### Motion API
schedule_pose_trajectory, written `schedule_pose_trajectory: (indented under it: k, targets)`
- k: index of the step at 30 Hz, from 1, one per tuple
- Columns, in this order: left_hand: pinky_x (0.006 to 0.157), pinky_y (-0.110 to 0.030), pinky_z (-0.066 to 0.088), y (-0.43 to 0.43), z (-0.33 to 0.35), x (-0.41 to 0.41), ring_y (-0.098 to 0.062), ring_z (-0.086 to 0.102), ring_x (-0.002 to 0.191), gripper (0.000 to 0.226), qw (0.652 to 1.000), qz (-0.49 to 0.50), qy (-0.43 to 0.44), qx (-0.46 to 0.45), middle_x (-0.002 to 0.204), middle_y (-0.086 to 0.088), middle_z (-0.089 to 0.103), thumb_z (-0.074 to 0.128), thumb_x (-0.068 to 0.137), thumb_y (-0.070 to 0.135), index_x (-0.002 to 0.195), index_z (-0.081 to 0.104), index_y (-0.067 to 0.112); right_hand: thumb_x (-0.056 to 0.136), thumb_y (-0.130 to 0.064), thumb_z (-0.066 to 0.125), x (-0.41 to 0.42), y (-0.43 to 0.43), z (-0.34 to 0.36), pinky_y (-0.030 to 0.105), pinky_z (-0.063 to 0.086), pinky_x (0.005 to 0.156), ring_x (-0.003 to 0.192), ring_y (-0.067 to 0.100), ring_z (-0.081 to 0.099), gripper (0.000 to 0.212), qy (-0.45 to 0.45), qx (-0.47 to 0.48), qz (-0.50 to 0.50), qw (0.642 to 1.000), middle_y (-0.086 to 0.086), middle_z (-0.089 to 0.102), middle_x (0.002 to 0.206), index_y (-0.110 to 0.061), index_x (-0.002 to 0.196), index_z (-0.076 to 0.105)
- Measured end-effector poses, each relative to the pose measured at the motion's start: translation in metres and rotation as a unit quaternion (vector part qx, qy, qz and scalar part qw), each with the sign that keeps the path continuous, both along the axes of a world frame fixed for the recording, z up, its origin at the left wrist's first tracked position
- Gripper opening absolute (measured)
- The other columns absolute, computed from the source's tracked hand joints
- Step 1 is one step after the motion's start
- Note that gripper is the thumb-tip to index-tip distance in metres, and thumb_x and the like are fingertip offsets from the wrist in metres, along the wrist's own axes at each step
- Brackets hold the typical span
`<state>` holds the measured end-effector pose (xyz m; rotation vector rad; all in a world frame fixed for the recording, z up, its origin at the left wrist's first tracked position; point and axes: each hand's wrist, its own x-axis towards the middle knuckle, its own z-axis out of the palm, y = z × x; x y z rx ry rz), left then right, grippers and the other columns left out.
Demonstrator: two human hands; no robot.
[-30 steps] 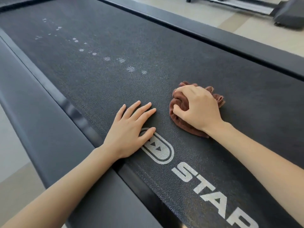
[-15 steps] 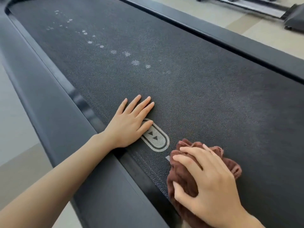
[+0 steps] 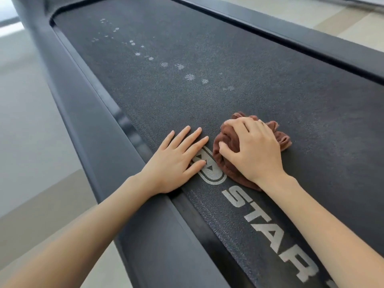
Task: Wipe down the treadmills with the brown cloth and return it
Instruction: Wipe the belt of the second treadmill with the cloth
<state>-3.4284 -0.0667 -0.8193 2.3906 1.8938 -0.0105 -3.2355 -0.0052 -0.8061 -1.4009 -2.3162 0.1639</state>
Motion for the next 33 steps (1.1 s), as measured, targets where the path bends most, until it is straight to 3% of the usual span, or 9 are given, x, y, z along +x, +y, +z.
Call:
schedule_pose_trajectory:
  k: [8,11,18,23,29,33]
  targets:
    - [0.118,-0.036,-0.005,0.002,-0.003,0.000,-0.012,-0.008,0.144,0.064,1.000,0.003,-0.017,0.009,0.157,0.013,-0.002,0.006,0.089,0.064,0.148,0.004,0.036,0.076,-0.047,0.055,0.076,-0.078,-0.001,0.037,0.029,0.111,0.117,0.018,0.049,0.047,0.018,-0.026,0.059,0.998,-0.005,0.057,0.119,-0.025,0.117,0.061]
    - [0.118,-0.037,-0.003,0.001,-0.003,0.000,-0.012,-0.004,0.145,0.068,0.999,0.009,-0.024,0.020,0.157,0.013,0.002,0.004,0.085,0.063,0.148,0.008,0.036,0.074,-0.046,0.056,0.073,-0.080,-0.003,0.040,0.032,0.109,0.113,0.021,0.051,0.044,0.018,-0.007,0.048,0.999,-0.002,0.059,0.115,-0.024,0.111,0.064]
    - [0.118,-0.036,-0.001,0.001,0.002,0.002,-0.014,0.001,0.145,0.069,0.999,0.009,-0.038,0.022,0.157,0.011,0.009,0.010,0.085,0.062,0.147,0.017,0.034,0.076,-0.050,0.052,0.015,0.001,0.001,0.037,0.039,0.093,0.103,0.026,0.054,0.040,0.009,0.007,0.023,1.000,0.003,0.058,0.108,-0.025,0.106,0.060]
    - [0.116,-0.033,-0.007,-0.002,0.003,0.001,-0.013,-0.005,0.145,0.059,0.999,0.007,-0.035,0.021,0.157,0.010,0.004,0.022,0.095,0.056,0.148,0.011,0.033,0.085,-0.050,0.050,-0.029,0.066,0.002,0.038,0.033,0.099,0.110,0.029,0.049,0.047,-0.051,-0.011,-0.059,0.997,0.009,0.055,0.117,-0.019,0.120,0.054]
    - [0.117,-0.031,-0.006,0.003,0.001,-0.009,-0.009,-0.006,0.144,0.059,0.998,-0.024,-0.060,-0.006,0.156,0.014,0.004,0.026,0.093,0.054,0.148,0.014,0.035,0.081,-0.046,0.051,0.008,-0.010,0.001,0.038,0.035,0.097,0.103,0.026,0.052,0.042,-0.004,0.007,-0.020,1.000,0.003,0.058,0.108,-0.021,0.113,0.059]
    - [0.118,-0.032,0.003,0.014,0.010,-0.029,-0.003,0.003,0.143,0.051,0.993,-0.077,-0.092,-0.019,0.153,0.021,0.012,0.029,0.093,0.050,0.143,0.025,0.042,0.078,-0.047,0.055,0.049,-0.077,0.000,0.035,0.031,0.109,0.111,0.018,0.051,0.045,0.012,-0.009,0.021,1.000,-0.005,0.058,0.115,-0.025,0.116,0.060]
